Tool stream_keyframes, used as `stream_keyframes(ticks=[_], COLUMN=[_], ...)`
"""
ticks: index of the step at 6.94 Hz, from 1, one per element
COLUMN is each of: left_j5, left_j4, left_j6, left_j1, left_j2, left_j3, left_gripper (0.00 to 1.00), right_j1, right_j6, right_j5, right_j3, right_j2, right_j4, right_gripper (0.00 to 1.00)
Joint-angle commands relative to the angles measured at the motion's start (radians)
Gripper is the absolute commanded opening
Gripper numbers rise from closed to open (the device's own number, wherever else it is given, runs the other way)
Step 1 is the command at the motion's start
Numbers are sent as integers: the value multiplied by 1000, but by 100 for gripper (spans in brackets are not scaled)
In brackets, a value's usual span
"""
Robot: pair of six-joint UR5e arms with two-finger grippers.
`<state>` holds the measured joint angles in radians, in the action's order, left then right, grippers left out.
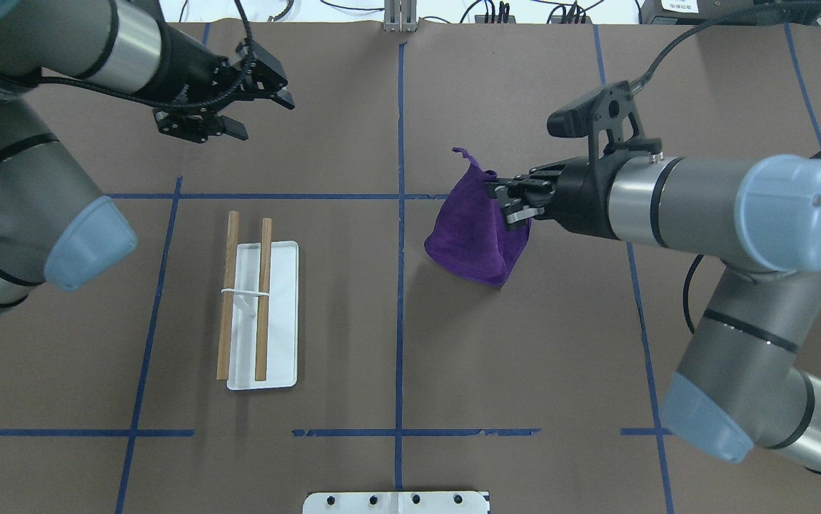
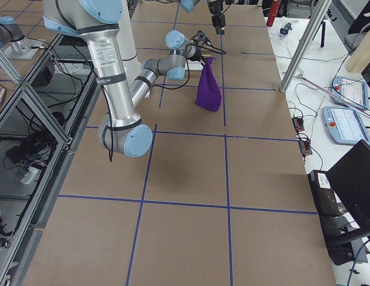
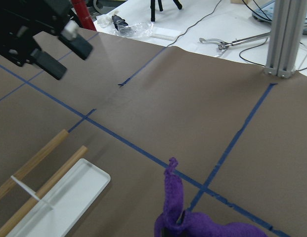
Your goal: Hang towel on rack
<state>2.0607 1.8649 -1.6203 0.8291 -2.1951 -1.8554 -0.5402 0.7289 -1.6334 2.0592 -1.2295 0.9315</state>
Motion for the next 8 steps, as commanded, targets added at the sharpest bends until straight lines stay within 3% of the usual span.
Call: stream_keyframes(ticks=[1,4,8], left_j5=[-33,-83,-85], left_j4=[-3,-1,2], left_j6=[-116,-168,-171], left_j1=[-62,-165,-198], left_j2=[-63,-84,-103], left_j3=[31,36,70], left_gripper=[66,66,69], right_j1=[46,52,52], right_j6=[-178,-201,-203], right_j5=[29,33,49], right_j3=[-4,8,45], right_j2=[21,51,108], right_j4=[3,-2,-3], right_gripper=[0,0,0])
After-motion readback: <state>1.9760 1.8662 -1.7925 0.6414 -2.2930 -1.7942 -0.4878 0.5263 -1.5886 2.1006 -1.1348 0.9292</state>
